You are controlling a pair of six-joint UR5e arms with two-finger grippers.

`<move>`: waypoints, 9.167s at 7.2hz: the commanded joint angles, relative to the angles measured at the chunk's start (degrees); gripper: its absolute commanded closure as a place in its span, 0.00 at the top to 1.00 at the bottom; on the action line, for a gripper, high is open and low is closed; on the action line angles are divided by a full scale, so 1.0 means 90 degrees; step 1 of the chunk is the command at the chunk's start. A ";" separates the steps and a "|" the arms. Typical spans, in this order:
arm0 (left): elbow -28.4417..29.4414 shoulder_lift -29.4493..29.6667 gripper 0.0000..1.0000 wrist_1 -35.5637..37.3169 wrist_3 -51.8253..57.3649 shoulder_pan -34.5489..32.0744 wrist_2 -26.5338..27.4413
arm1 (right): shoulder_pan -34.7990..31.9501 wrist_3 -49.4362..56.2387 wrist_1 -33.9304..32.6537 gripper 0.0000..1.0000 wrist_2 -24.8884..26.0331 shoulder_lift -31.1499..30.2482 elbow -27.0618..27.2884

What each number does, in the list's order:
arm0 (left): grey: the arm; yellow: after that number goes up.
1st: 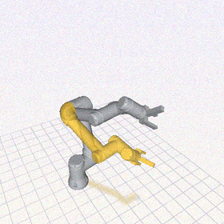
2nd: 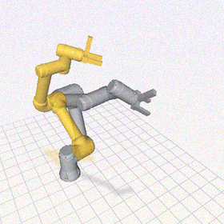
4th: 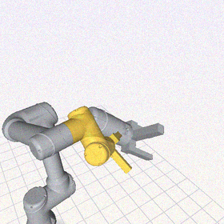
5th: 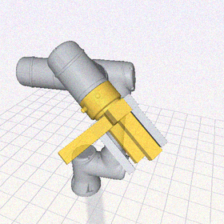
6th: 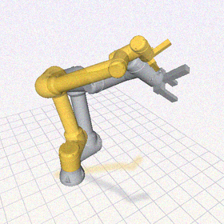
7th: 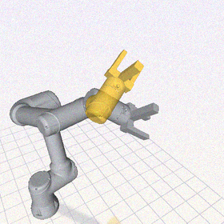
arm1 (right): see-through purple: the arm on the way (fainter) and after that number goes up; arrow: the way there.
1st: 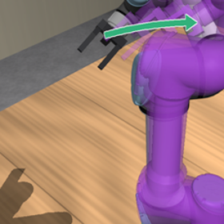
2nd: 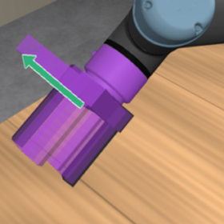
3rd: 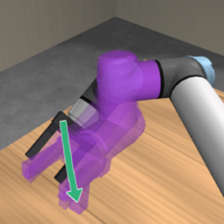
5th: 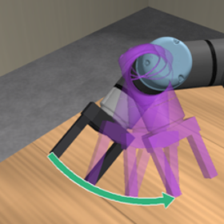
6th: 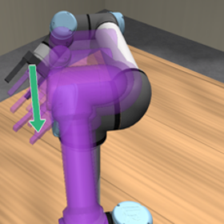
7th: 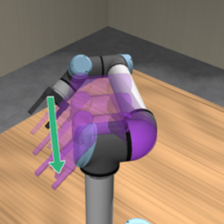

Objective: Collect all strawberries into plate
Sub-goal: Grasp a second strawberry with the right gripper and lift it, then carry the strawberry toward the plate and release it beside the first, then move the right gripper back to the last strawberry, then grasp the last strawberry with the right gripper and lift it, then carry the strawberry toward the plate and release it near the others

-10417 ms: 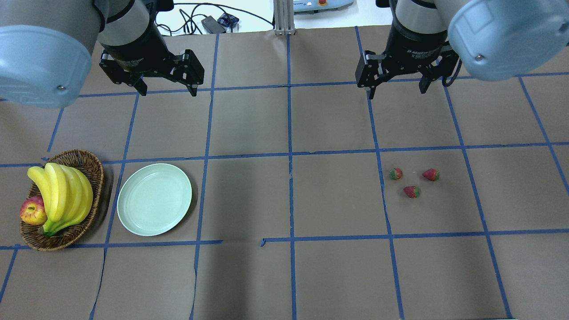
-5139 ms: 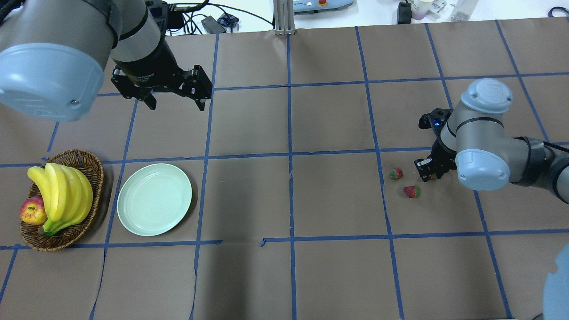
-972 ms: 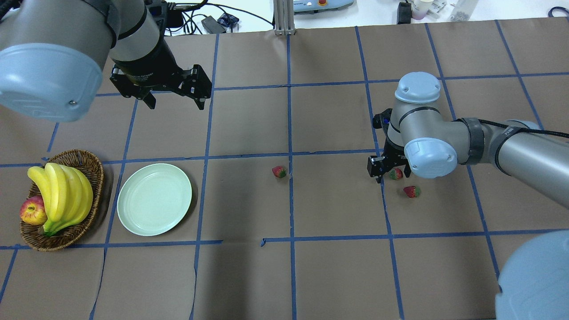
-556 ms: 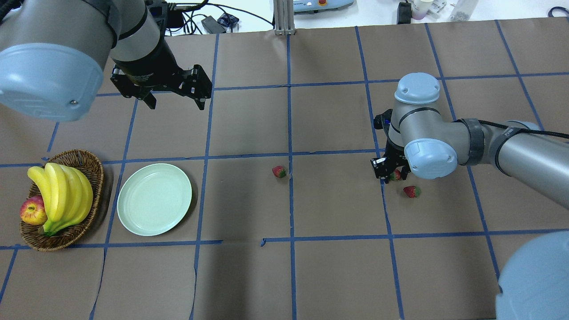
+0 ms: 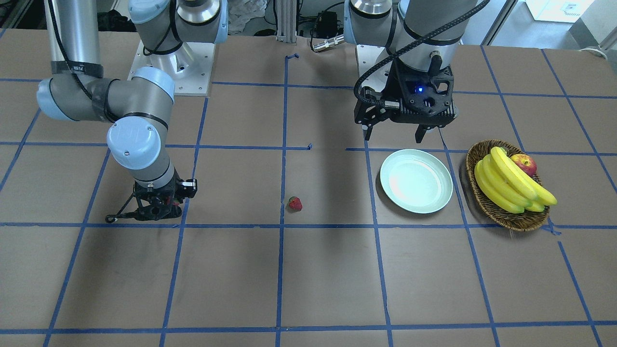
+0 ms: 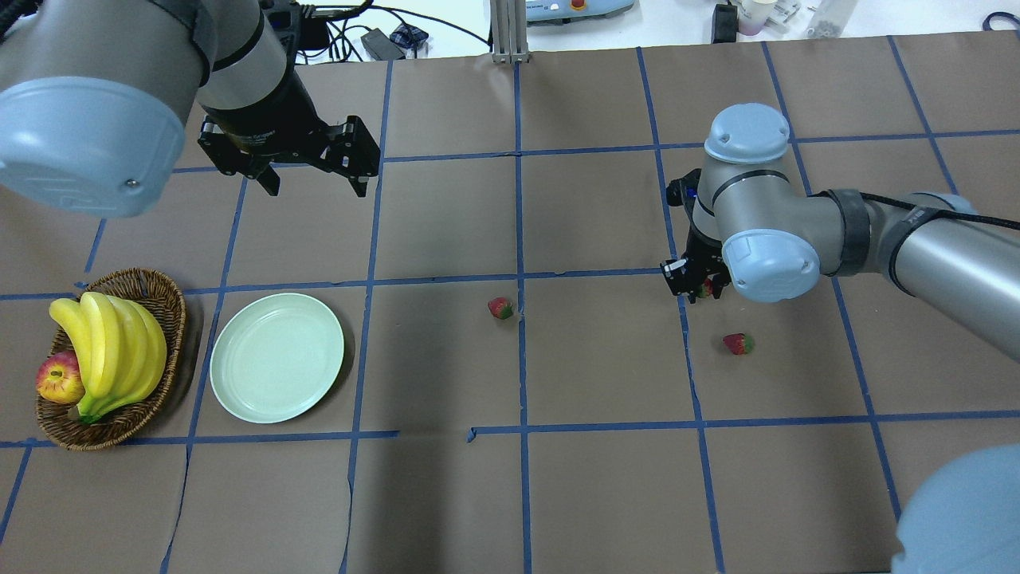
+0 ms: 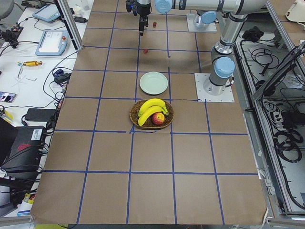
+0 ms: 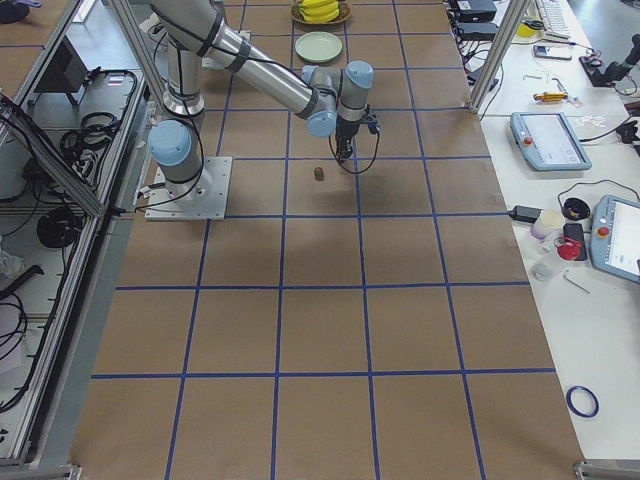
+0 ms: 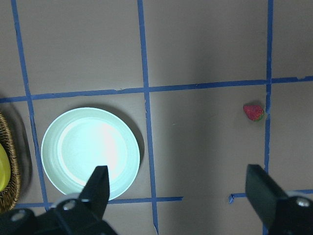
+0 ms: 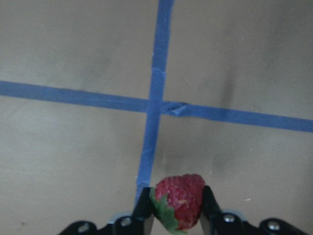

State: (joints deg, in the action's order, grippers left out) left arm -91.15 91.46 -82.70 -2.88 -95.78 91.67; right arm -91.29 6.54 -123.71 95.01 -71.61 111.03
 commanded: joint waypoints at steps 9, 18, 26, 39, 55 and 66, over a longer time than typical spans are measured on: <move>-0.0009 -0.0015 1.00 0.0000 -0.0012 -0.0002 0.0000 | -0.3225 -0.4213 -0.0063 0.16 -0.1152 0.1354 -0.1653; 0.0021 -0.0015 1.00 0.0000 0.0007 0.0017 0.0000 | -0.3022 -0.3457 -0.0415 1.00 -0.1086 0.0774 -0.1419; 0.0001 -0.0025 1.00 0.0000 0.0007 0.0017 0.0010 | 0.0003 0.0099 0.0601 1.00 0.0274 -0.0578 0.0485; 0.0001 -0.0025 1.00 0.0000 -0.0002 0.0017 0.0010 | 0.0876 0.0985 -0.0219 0.12 -0.0029 -0.0500 0.1044; -0.0009 -0.0025 1.00 0.0009 -0.0012 0.0007 0.0000 | -0.3821 -0.5785 -0.1909 0.13 -0.1279 0.1305 -0.0959; -0.0048 -0.0025 1.00 0.0000 0.0007 0.0027 0.0020 | -0.2037 -0.3590 0.0198 1.00 -0.1035 -0.0761 -0.0519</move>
State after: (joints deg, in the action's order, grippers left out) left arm -91.36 91.26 -82.67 -2.77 -95.54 91.85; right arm -114.05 -30.19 -126.57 85.28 -73.57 106.10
